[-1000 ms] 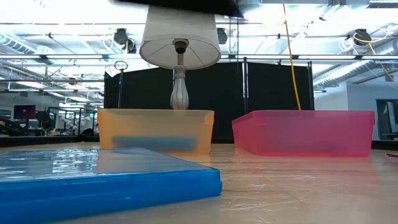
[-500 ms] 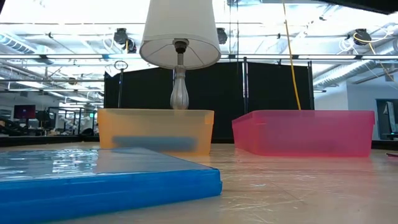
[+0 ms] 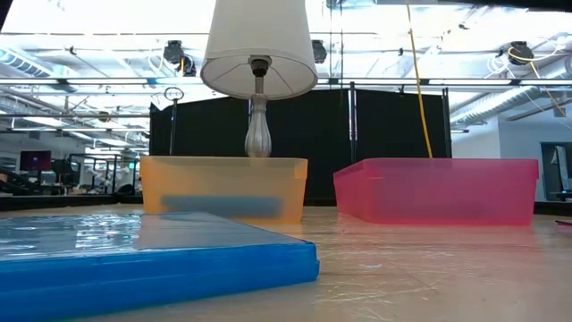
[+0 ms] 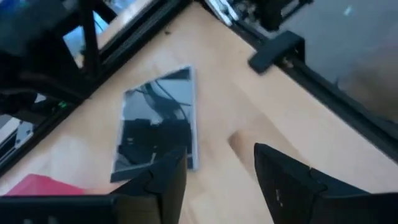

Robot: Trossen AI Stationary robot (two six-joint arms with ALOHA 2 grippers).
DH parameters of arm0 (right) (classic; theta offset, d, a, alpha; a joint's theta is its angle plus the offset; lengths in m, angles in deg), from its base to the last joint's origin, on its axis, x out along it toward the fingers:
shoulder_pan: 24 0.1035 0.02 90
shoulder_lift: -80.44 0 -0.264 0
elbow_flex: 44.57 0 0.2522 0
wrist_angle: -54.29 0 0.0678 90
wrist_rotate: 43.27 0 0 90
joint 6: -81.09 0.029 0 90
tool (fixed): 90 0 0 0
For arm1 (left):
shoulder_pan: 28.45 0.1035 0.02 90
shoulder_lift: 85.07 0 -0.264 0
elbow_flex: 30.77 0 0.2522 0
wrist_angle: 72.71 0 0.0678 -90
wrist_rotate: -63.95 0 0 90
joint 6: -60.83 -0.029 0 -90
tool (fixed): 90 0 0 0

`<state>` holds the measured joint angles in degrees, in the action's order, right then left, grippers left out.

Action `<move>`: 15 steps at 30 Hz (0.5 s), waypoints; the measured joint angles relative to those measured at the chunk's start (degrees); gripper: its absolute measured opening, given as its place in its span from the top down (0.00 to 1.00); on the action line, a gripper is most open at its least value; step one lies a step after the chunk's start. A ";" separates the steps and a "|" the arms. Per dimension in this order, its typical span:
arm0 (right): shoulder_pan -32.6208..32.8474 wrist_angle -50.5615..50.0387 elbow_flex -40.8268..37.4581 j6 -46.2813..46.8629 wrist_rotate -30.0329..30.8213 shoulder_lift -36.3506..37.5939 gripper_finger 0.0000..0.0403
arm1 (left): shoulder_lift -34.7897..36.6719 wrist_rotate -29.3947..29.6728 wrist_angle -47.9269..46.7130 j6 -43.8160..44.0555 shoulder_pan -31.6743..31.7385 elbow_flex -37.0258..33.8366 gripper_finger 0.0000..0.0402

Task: Pick & place jewel cases by type
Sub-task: Put the black CD case into the red bin

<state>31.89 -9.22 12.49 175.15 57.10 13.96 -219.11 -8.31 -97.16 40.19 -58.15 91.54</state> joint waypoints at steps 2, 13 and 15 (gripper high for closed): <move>-0.01 3.68 -3.25 0.90 0.03 2.33 0.59 | 0.00 0.21 0.38 0.24 0.54 0.29 0.52; -2.87 13.13 -10.66 1.21 -0.86 4.78 0.58 | -2.55 -7.89 2.00 -3.05 2.78 1.29 0.51; -3.33 13.10 -10.70 0.82 -1.55 4.78 0.58 | -4.21 -8.00 1.29 -4.20 2.96 1.68 0.51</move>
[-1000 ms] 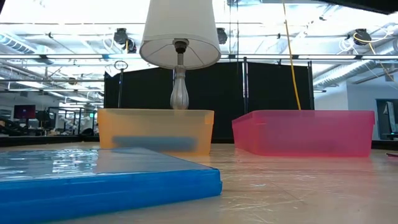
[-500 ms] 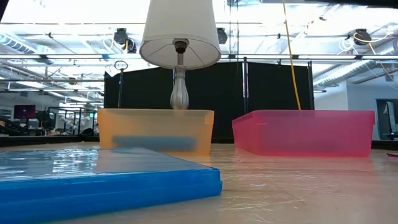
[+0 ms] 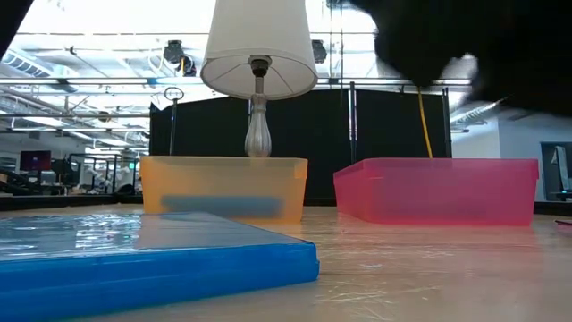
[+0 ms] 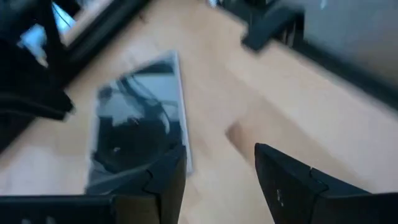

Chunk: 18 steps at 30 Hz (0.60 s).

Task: Pick & place jewel cases by type
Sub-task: Put the black CD case into the red bin

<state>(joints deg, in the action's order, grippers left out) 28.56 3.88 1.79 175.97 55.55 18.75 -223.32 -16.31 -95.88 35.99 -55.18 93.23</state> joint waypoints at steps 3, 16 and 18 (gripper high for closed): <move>-0.08 0.13 0.00 -0.84 -0.05 0.00 0.58 | -2.72 1.62 -2.97 -0.60 -0.07 4.54 0.51; -0.01 4.97 0.00 1.98 -2.53 -0.82 0.58 | -11.81 2.57 -10.26 -2.70 1.87 18.64 0.51; 0.01 5.16 0.02 2.27 -3.11 -1.30 0.58 | -11.68 2.74 -10.15 -0.93 2.40 18.33 0.51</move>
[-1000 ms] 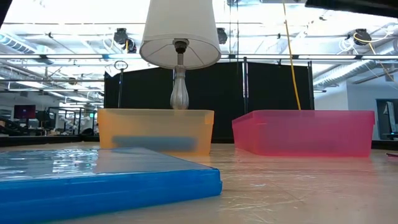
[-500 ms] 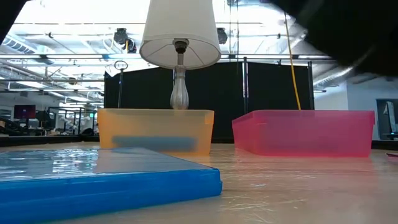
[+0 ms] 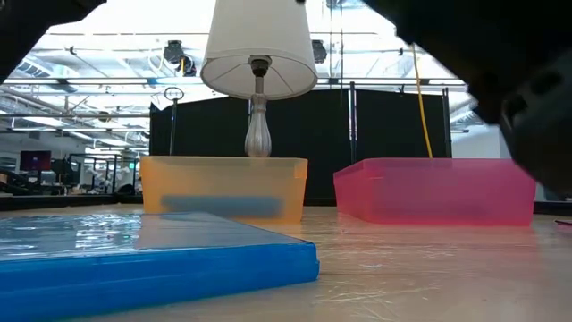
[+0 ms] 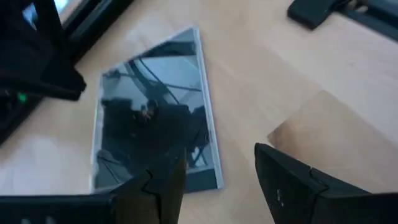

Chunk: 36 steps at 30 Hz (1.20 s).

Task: Pick & place jewel cases by type
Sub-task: Put the black CD case into the red bin

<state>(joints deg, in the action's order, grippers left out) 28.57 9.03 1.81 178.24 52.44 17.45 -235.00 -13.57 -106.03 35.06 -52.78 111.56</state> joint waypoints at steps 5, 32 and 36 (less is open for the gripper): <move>0.00 -0.01 0.00 1.14 -1.32 -2.27 0.58 | -0.20 0.62 -0.34 0.73 -0.12 0.44 0.51; -0.09 7.99 0.07 1.84 -2.53 -9.76 0.58 | 0.19 1.98 -4.37 -7.21 -0.77 -2.77 0.51; -0.08 7.94 0.26 1.16 -2.55 -11.96 0.58 | 0.38 6.12 -0.38 -11.70 -1.06 -6.23 0.51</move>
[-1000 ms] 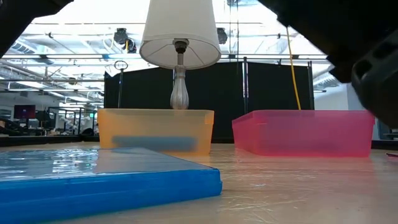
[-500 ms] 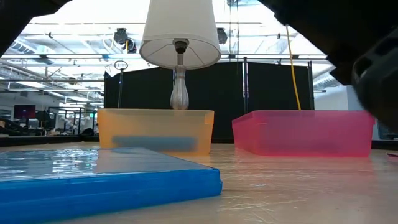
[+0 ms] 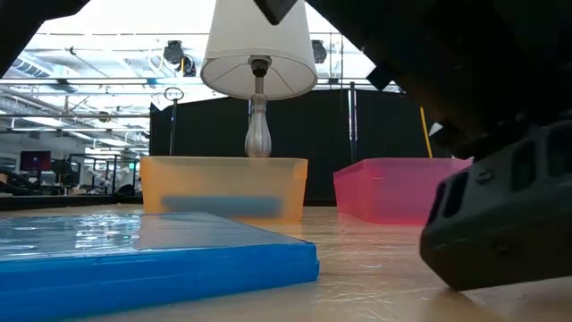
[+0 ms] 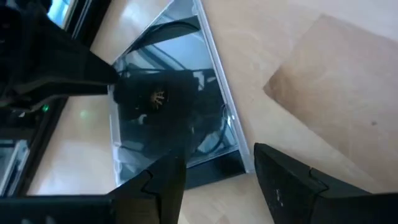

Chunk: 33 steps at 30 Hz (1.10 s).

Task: Pick & place jewel cases by type
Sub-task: Put the black CD case into the red bin

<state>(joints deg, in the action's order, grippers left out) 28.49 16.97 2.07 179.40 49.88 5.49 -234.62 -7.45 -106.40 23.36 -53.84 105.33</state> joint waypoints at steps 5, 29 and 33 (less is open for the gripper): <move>-0.01 0.78 0.05 -0.67 0.02 -1.62 0.58 | 0.11 0.25 1.02 -0.58 -0.13 -0.93 0.51; 0.01 15.61 -0.30 -7.55 1.38 -5.70 0.58 | -0.18 0.20 5.98 -1.52 0.78 -1.26 0.51; 0.02 16.03 -0.26 -7.83 1.29 -5.93 0.58 | -0.18 1.13 6.71 -1.85 0.77 -1.28 0.51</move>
<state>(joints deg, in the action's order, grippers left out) 28.51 33.01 1.81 171.57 51.17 -0.44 -234.80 -6.32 -99.69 21.52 -53.07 104.05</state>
